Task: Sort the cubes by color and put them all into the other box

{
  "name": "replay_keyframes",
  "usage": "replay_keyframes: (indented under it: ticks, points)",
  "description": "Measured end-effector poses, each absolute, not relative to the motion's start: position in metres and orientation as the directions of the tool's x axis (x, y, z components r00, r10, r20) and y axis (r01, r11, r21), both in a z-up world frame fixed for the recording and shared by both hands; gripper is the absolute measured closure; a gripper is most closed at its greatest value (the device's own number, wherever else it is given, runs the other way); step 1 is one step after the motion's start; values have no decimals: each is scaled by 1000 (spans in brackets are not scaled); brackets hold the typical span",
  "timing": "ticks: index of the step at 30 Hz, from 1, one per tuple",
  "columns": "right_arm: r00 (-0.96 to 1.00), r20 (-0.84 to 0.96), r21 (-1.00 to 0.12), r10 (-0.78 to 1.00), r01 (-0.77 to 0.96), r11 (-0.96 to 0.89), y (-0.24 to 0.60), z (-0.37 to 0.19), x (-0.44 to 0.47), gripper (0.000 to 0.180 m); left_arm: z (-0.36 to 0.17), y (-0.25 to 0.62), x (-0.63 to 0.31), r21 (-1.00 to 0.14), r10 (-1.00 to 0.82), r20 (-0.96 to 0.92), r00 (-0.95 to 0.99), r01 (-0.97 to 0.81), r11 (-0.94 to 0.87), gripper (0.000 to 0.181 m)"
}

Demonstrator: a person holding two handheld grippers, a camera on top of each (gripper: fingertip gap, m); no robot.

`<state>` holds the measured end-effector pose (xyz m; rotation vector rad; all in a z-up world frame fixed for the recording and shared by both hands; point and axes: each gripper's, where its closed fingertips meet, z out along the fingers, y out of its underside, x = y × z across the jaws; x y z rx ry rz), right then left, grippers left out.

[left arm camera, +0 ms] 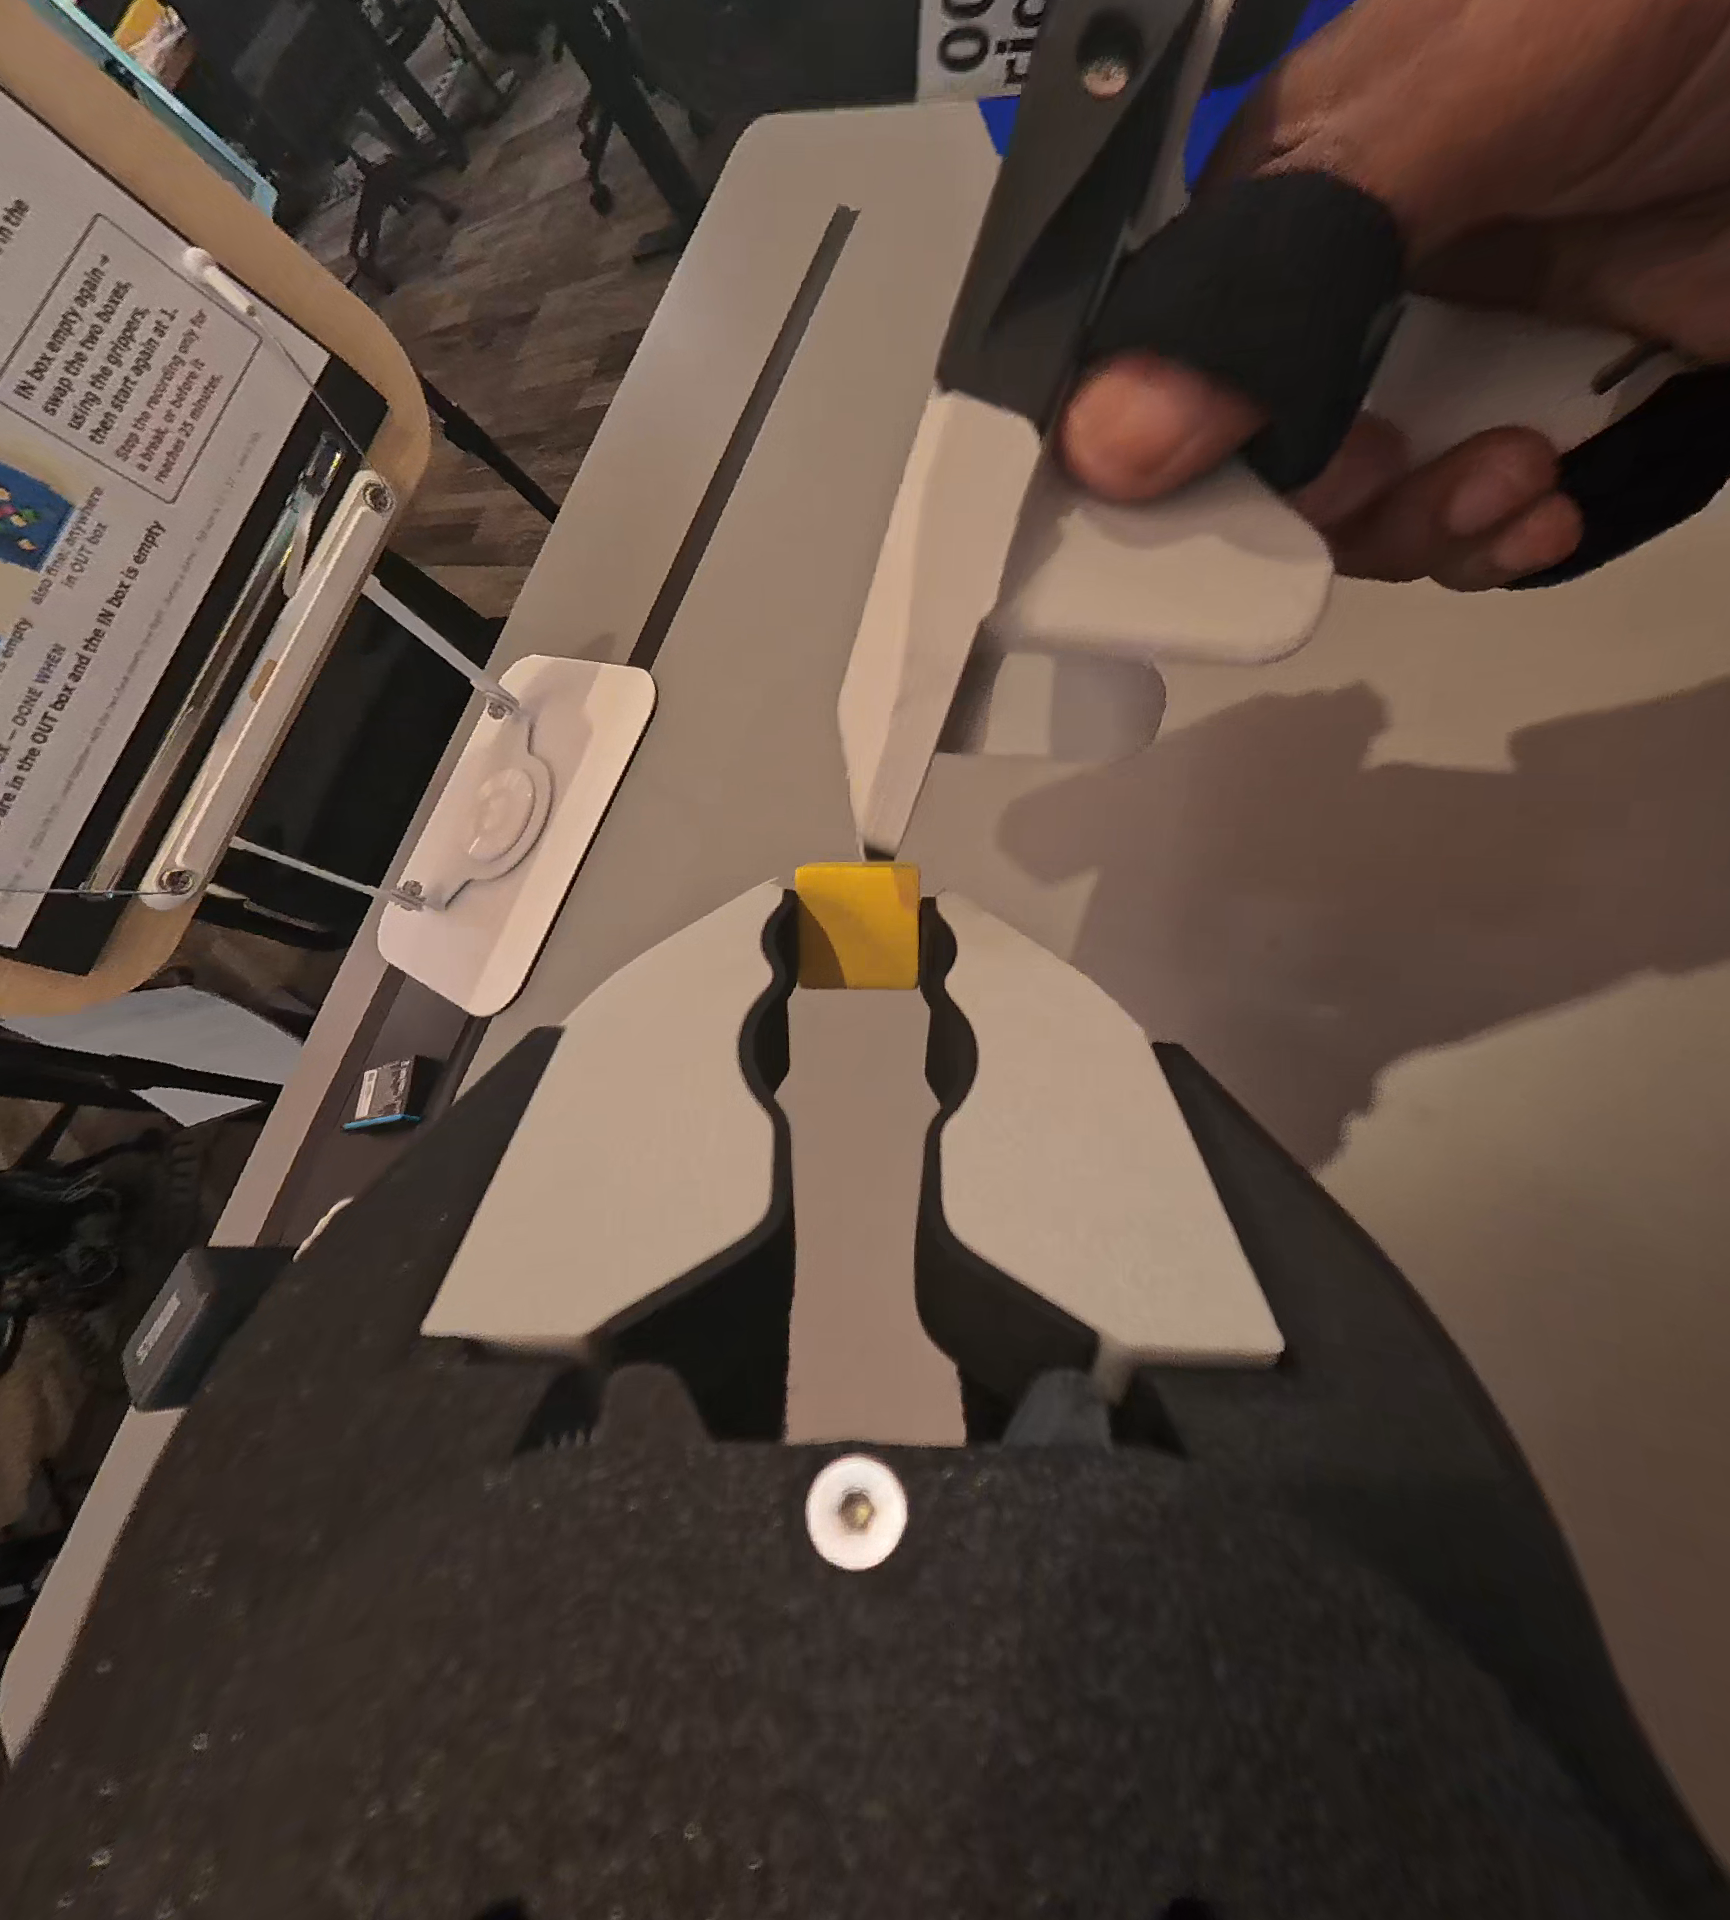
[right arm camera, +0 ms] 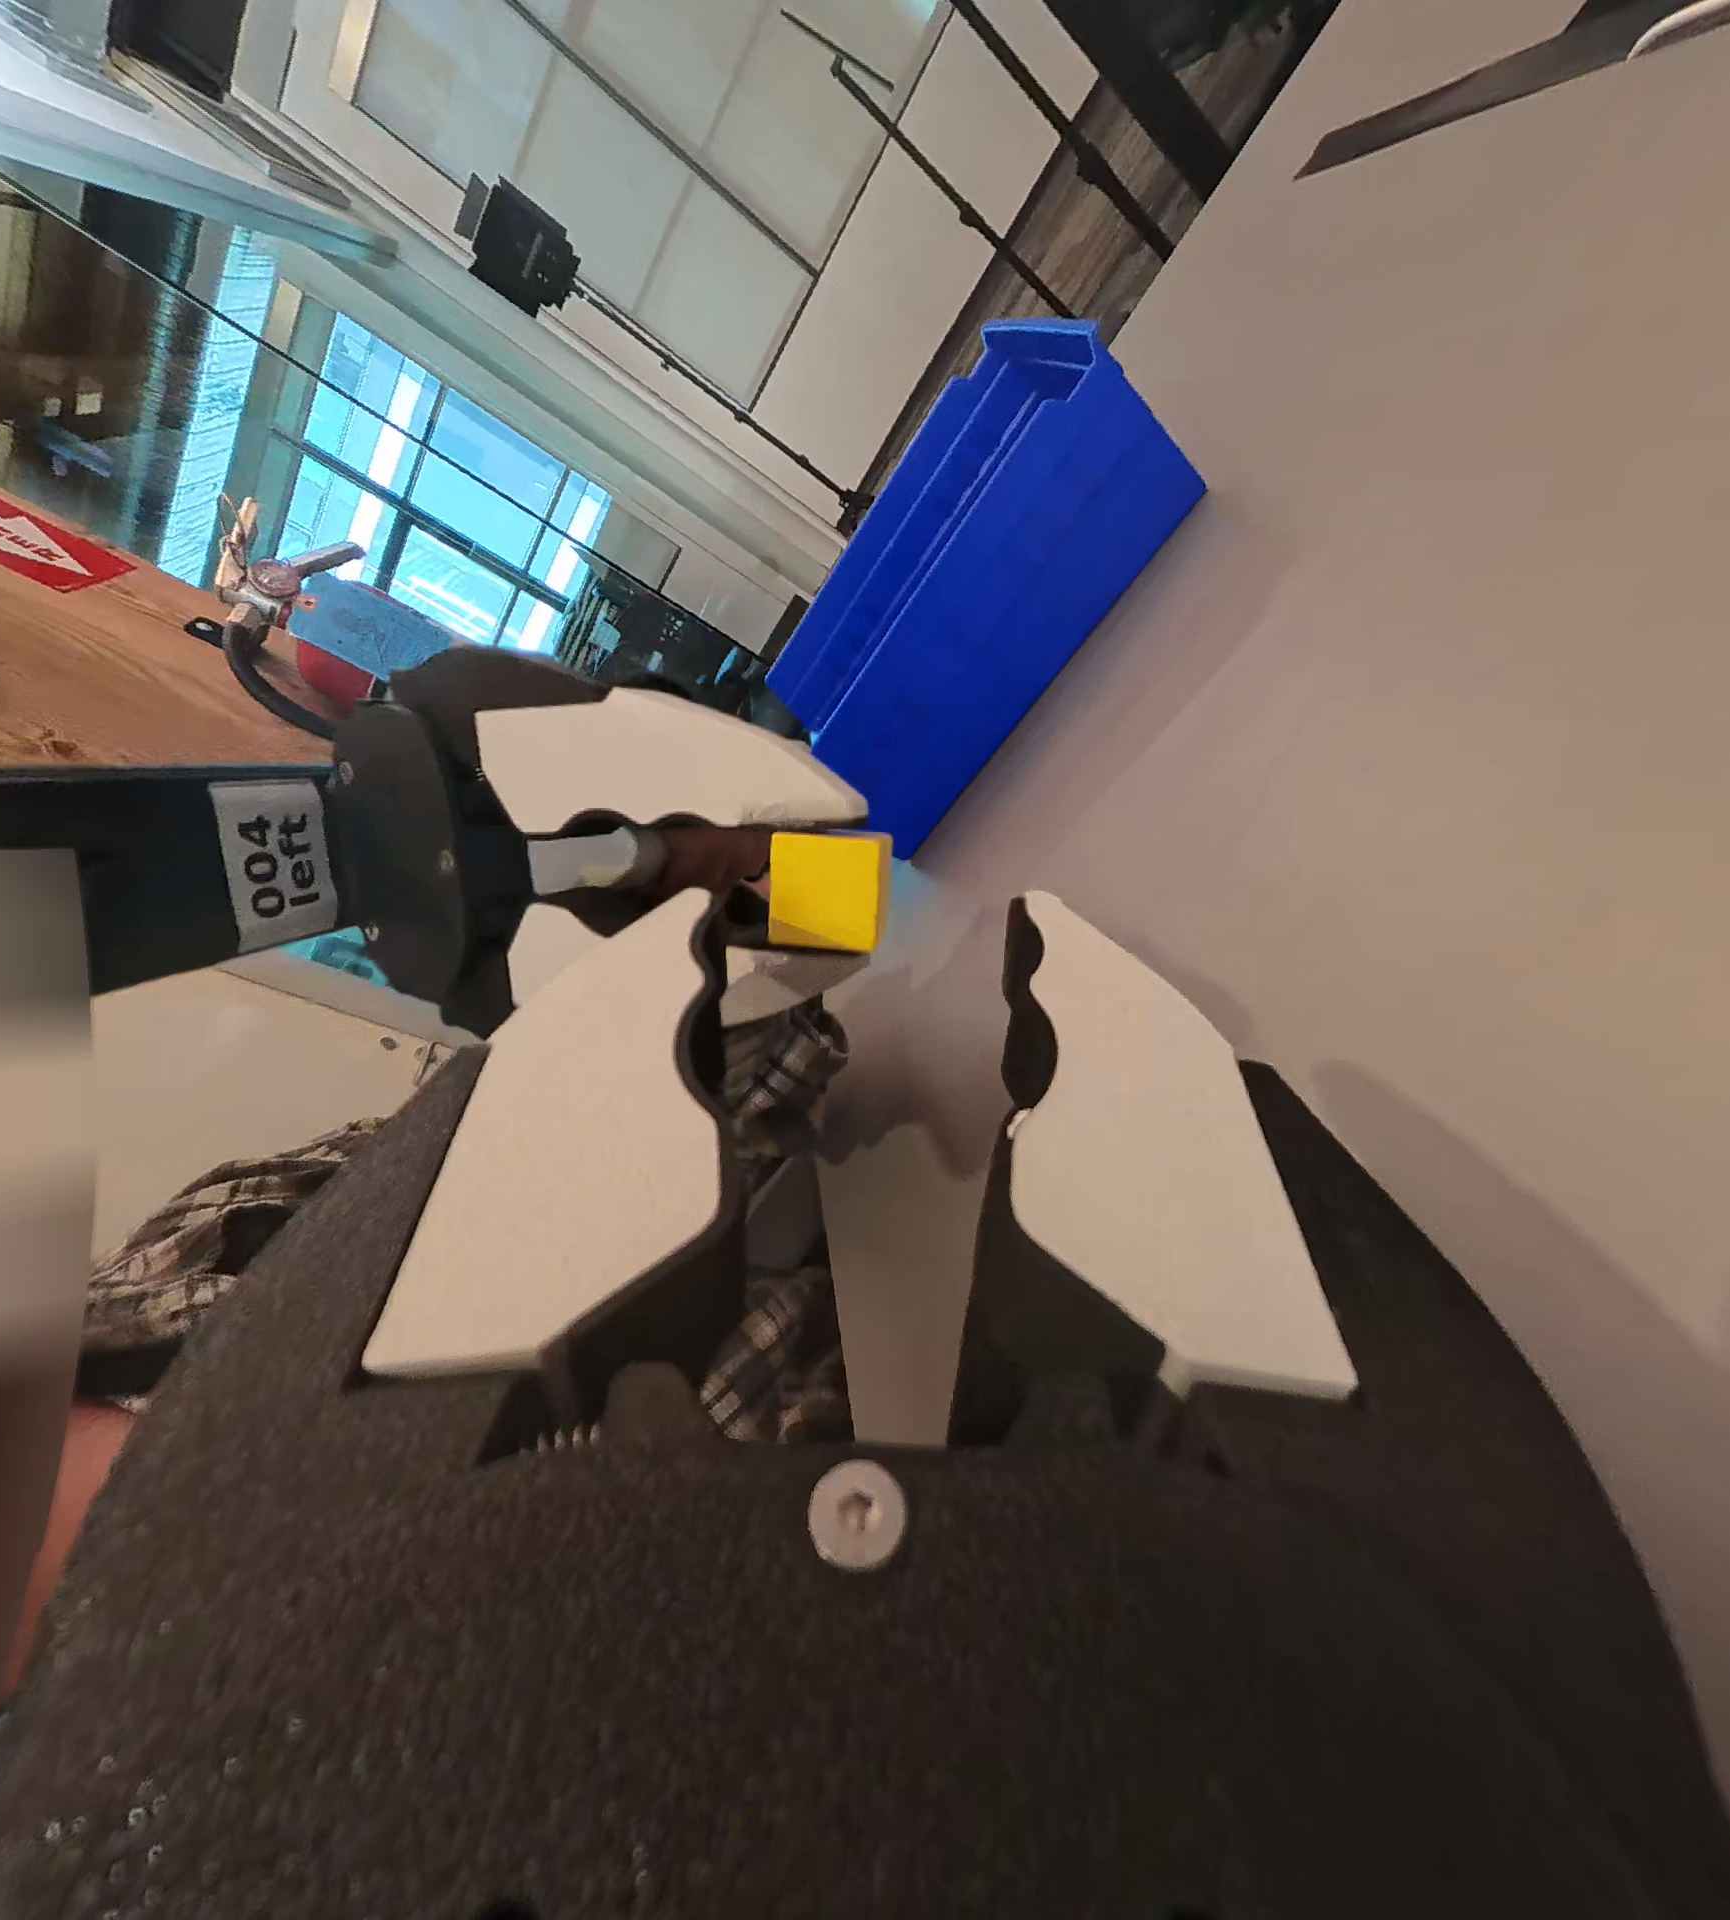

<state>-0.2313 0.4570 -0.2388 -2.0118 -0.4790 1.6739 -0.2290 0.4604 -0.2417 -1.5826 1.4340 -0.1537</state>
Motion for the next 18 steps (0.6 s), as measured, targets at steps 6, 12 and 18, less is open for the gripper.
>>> replay_keyframes:
  ticks: [6, 12, 18]
  points:
    - [137, -835, -536, 532, 14, -844, 452, -240, -239, 157, -244, 459, -218, -687, -818, -499, 287, -706, 171, 159]
    - [209, -825, -530, 525, 34, -847, 453, -246, -208, 158, -244, 452, -197, -796, -886, -346, 309, -596, 103, 138]
    - [473, -637, -664, 609, 63, -745, 450, -231, -87, 158, -254, 428, -184, -872, -975, -38, 218, -483, -74, 110]
